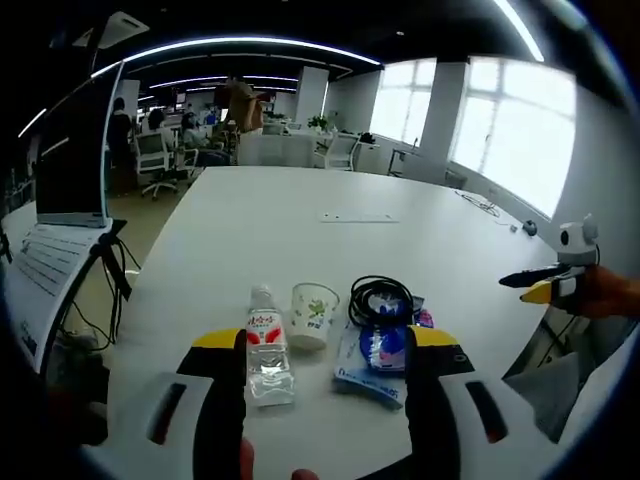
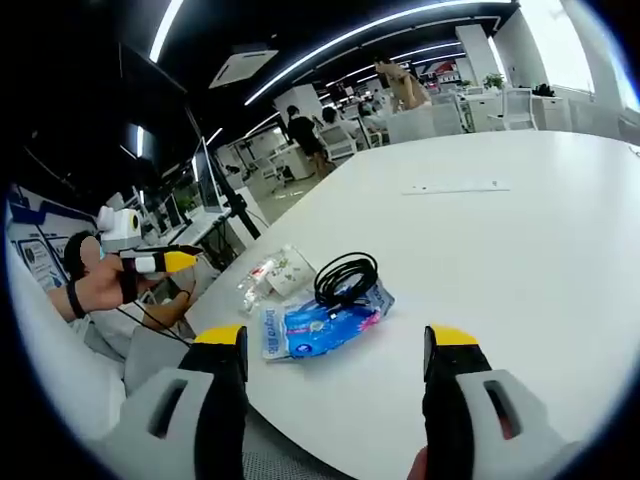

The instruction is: Arrange the tabletop items into an orderly group along one side of the table until the central work area is clear of visible clutter.

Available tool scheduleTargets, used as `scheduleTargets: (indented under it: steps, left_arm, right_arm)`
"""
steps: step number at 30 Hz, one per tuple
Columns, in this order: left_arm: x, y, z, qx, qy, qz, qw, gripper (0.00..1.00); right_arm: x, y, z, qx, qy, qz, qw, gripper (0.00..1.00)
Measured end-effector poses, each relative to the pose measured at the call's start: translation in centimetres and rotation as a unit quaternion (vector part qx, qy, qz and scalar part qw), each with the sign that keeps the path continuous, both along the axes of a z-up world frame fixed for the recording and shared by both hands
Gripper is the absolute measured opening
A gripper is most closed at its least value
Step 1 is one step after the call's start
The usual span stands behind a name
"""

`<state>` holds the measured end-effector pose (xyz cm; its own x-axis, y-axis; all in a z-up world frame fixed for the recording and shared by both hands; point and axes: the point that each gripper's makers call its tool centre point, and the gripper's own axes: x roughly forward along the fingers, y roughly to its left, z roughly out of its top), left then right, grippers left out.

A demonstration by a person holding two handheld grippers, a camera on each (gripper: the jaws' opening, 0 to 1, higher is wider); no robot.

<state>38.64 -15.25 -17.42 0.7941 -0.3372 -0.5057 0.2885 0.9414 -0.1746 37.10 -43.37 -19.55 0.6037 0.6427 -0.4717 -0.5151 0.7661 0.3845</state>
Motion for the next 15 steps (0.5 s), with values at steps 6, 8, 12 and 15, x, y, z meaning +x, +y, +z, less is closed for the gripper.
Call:
scheduleTargets:
  steps: [6, 8, 12, 15]
  left_arm:
    - [0.15, 0.1, 0.03, 0.0, -0.001, 0.0, 1.0, 0.64]
    - [0.15, 0.11, 0.03, 0.0, -0.001, 0.001, 1.0, 0.64]
    - [0.18, 0.19, -0.05, 0.001, 0.0, 0.0, 1.0, 0.64]
    - [0.16, 0.25, -0.14, 0.001, 0.001, 0.001, 1.0, 0.64]
  right_arm:
    - [-0.05, 0.05, -0.14, 0.0, 0.002, 0.001, 1.0, 0.71]
    - [-0.09, 0.05, -0.2, 0.0, 0.003, 0.001, 1.0, 0.71]
    - [-0.2, 0.01, -0.26, 0.0, 0.005, 0.0, 1.0, 0.71]
    - [-0.27, 0.0, -0.29, 0.0, 0.006, 0.0, 1.0, 0.71]
